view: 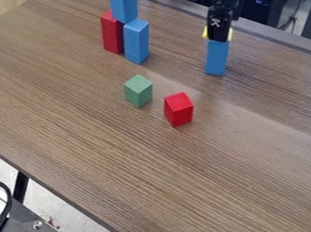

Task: Put the yellow triangle to the top of blue block

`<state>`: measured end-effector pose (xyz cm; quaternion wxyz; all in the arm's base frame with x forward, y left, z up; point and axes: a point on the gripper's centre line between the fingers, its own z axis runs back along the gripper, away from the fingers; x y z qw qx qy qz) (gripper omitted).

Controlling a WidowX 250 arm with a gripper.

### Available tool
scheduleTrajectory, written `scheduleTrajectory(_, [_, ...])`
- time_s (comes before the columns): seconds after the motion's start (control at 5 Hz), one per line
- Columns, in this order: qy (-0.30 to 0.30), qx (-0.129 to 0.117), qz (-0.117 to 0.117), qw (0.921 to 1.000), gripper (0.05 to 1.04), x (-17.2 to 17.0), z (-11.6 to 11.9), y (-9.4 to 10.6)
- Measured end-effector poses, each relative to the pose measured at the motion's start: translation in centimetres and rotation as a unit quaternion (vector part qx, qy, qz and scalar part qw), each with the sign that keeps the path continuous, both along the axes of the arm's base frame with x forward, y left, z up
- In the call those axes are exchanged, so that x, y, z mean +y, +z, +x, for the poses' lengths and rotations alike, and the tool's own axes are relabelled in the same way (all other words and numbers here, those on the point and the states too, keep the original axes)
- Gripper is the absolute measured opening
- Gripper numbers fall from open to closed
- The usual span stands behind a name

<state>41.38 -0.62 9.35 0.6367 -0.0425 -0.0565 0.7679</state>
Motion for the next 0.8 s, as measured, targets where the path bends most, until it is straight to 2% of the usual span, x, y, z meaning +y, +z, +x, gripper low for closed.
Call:
scheduleTrajectory(0.2, [-0.028,0.0,-0.004,0.9996,0.998,-0.3,0.1,1.1])
scheduleTrajectory(0.4, [-0.073,0.013,0.019,0.997,0.998,-0.4,0.0,2.9])
scheduleTrajectory(0.6, [-0.163,0.035,0.047,0.9849,0.999,-1.5,-0.4,4.9])
scheduleTrajectory(0.8, [-0.294,0.021,0.067,0.9533,0.998,-2.2,-1.4,7.8])
